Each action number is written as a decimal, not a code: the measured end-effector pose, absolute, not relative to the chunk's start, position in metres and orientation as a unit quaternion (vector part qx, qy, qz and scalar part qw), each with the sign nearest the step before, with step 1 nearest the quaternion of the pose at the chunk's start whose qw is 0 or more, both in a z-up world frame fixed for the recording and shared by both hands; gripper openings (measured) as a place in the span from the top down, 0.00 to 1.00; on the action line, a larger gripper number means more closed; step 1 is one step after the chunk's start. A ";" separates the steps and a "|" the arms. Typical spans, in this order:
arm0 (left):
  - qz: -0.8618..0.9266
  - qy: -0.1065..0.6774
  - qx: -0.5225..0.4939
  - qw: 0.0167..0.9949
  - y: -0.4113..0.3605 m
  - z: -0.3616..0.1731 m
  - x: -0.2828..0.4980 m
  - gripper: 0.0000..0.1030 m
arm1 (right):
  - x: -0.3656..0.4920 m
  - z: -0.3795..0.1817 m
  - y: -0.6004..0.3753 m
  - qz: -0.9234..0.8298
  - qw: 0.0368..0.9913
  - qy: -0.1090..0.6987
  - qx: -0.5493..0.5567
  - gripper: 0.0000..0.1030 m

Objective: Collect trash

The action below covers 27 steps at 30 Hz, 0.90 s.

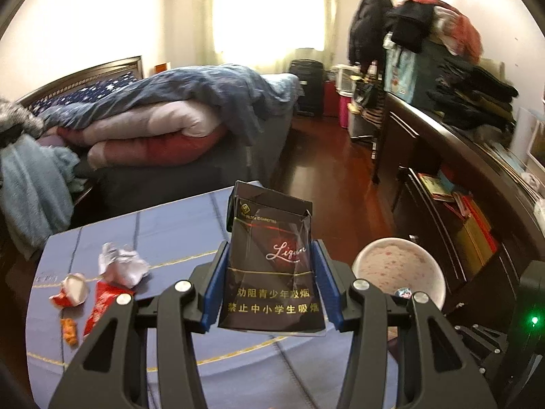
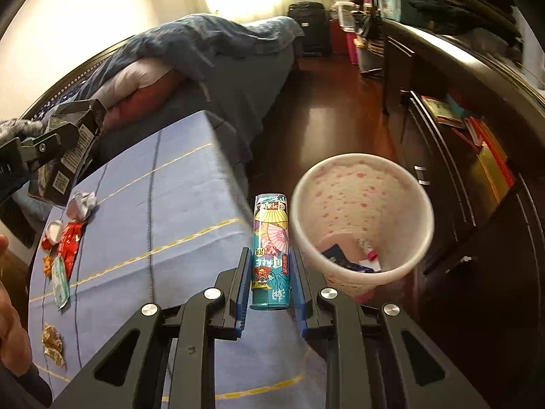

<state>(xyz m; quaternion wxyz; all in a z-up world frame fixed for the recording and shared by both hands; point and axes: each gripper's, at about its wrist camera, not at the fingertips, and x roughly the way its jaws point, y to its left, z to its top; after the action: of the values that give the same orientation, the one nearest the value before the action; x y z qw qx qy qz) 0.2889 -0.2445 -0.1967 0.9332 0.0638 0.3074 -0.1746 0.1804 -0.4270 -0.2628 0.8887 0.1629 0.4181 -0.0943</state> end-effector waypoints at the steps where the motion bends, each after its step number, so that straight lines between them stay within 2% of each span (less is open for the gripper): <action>1: -0.180 0.306 0.068 0.932 -0.252 -0.197 0.288 0.53 | 0.179 -0.263 -0.432 -0.099 0.888 0.417 0.165 0.78; 16: -0.261 0.313 0.103 0.907 -0.353 -0.224 0.299 0.53 | 0.173 -0.279 -0.515 -0.189 0.870 0.411 0.195 0.78; 27: -0.293 0.354 0.113 0.881 -0.425 -0.259 0.331 0.52 | 0.196 -0.309 -0.561 -0.224 0.853 0.424 0.206 0.78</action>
<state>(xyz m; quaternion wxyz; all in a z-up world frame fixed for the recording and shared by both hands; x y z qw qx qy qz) 0.3307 -0.4255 -0.2594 0.8811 0.1131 0.3536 -0.2931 0.1958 -0.5613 -0.3090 0.8529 0.2061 0.4241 -0.2241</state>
